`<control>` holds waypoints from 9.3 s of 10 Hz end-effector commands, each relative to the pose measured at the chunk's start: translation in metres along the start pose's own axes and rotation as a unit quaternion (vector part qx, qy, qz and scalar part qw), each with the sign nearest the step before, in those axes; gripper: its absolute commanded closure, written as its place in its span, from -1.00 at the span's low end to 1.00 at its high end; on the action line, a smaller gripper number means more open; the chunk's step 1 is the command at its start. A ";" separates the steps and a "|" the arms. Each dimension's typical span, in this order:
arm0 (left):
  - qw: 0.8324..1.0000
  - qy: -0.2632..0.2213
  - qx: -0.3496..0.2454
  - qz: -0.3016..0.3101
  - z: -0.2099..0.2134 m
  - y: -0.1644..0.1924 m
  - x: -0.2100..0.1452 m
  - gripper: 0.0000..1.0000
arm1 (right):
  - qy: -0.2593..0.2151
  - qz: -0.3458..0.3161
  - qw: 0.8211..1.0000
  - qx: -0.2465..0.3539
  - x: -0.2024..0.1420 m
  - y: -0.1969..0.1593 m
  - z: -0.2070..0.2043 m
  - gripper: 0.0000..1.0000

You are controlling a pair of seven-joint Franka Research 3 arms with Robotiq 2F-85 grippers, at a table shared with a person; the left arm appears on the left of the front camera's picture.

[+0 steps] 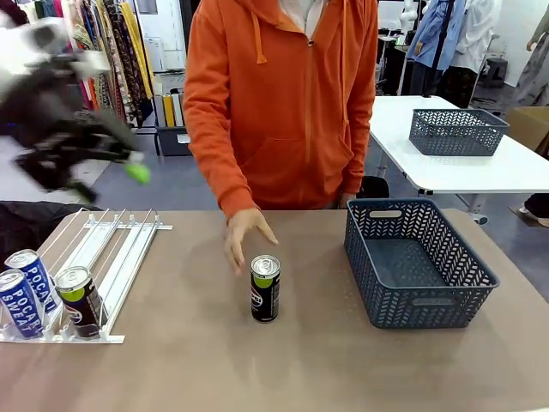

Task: Retrieve and store the cans from the dispenser.
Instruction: Pick up one can from the Automatic Can Dispenser and place it in the middle of the table, then pick up the last remaining can from one row of the Automatic Can Dispenser and place it in the middle of the table.

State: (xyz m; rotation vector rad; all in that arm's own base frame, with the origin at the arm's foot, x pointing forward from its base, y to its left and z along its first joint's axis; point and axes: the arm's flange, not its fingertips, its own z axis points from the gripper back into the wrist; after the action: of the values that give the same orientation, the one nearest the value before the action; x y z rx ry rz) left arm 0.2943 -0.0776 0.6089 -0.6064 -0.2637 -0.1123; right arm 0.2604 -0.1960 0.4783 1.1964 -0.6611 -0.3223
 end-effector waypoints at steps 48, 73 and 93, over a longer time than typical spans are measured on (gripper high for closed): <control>0.945 0.090 0.294 0.112 -0.188 0.146 -0.025 0.75 | -0.006 0.000 1.000 0.012 0.002 0.003 -0.001 -1.00; 0.975 0.033 0.218 -0.018 -0.114 -0.078 0.020 1.00 | -0.006 0.000 1.000 0.012 0.002 0.003 -0.001 -1.00; 0.978 0.038 0.186 -0.085 -0.194 -0.132 0.011 -1.00 | -0.006 0.000 1.000 0.012 0.002 0.003 -0.001 -1.00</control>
State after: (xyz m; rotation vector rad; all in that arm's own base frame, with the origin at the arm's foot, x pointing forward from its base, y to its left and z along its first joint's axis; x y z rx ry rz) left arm 0.3453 -0.3450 0.5076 -0.1610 -0.2658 -0.2605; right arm 0.2601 -0.1956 0.4789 1.2013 -0.6573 -0.3180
